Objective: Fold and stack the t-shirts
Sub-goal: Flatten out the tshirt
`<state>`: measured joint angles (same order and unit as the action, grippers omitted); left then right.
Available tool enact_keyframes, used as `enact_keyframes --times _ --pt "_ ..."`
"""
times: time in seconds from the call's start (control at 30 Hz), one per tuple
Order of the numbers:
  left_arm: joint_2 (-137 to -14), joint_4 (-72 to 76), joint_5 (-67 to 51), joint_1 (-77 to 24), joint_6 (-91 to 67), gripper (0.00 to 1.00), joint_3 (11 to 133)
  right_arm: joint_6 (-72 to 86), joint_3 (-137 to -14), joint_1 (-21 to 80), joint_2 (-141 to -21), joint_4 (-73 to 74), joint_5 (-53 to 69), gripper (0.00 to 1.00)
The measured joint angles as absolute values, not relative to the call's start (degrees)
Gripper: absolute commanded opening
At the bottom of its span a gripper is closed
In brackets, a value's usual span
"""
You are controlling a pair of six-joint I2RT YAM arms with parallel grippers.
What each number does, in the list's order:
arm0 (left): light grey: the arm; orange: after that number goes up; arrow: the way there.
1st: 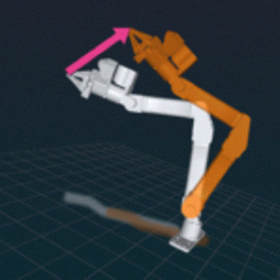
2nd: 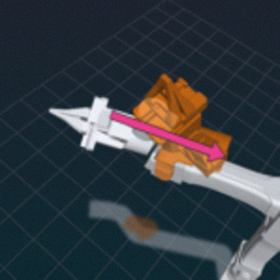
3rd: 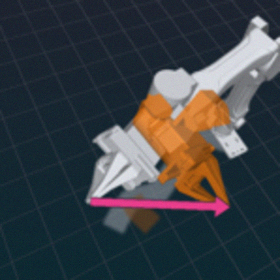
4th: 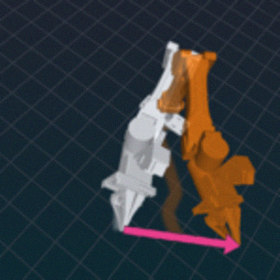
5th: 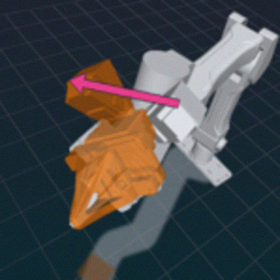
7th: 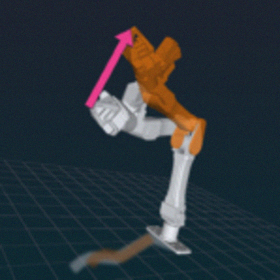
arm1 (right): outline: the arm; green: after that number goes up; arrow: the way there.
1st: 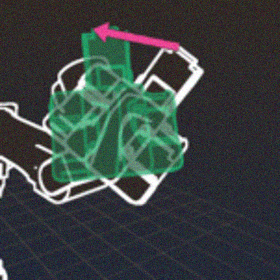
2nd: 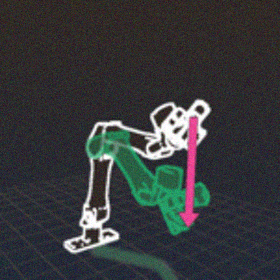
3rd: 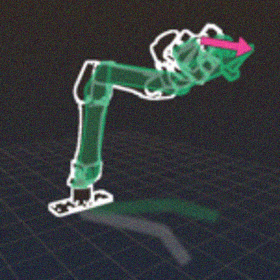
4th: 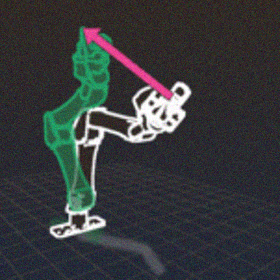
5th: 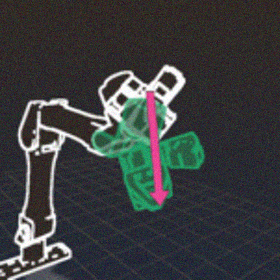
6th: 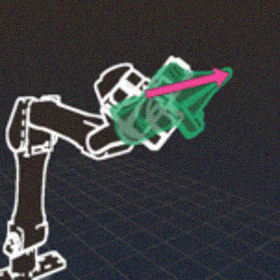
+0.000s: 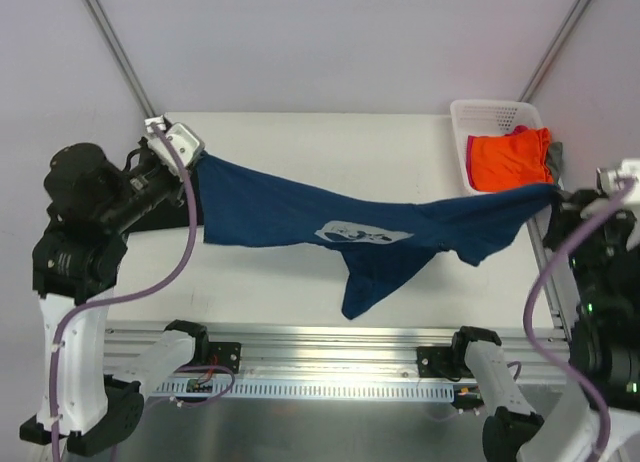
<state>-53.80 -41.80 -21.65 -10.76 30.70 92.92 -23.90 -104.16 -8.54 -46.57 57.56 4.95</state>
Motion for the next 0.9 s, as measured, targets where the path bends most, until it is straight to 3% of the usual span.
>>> enact_keyframes --times 0.2,0.47,0.73,0.9 --pt "-50.7 -43.4 -22.4 -10.8 30.0 0.0 100.4 -24.3 -109.9 -8.3 -37.6 55.5 0.0 0.0" --pt "-57.0 -42.2 -22.5 -10.8 29.2 0.0 118.7 -28.1 -127.3 -2.0 -45.6 47.9 -11.7 0.0" --pt "-66.3 -35.6 -20.3 -10.8 32.0 0.0 119.9 -34.0 -118.3 -0.4 -51.9 37.5 -14.2 0.0" --pt "-78.2 -33.6 -18.3 -10.8 36.4 0.0 118.9 -36.1 -120.1 -2.1 -68.4 34.1 -15.0 0.0"
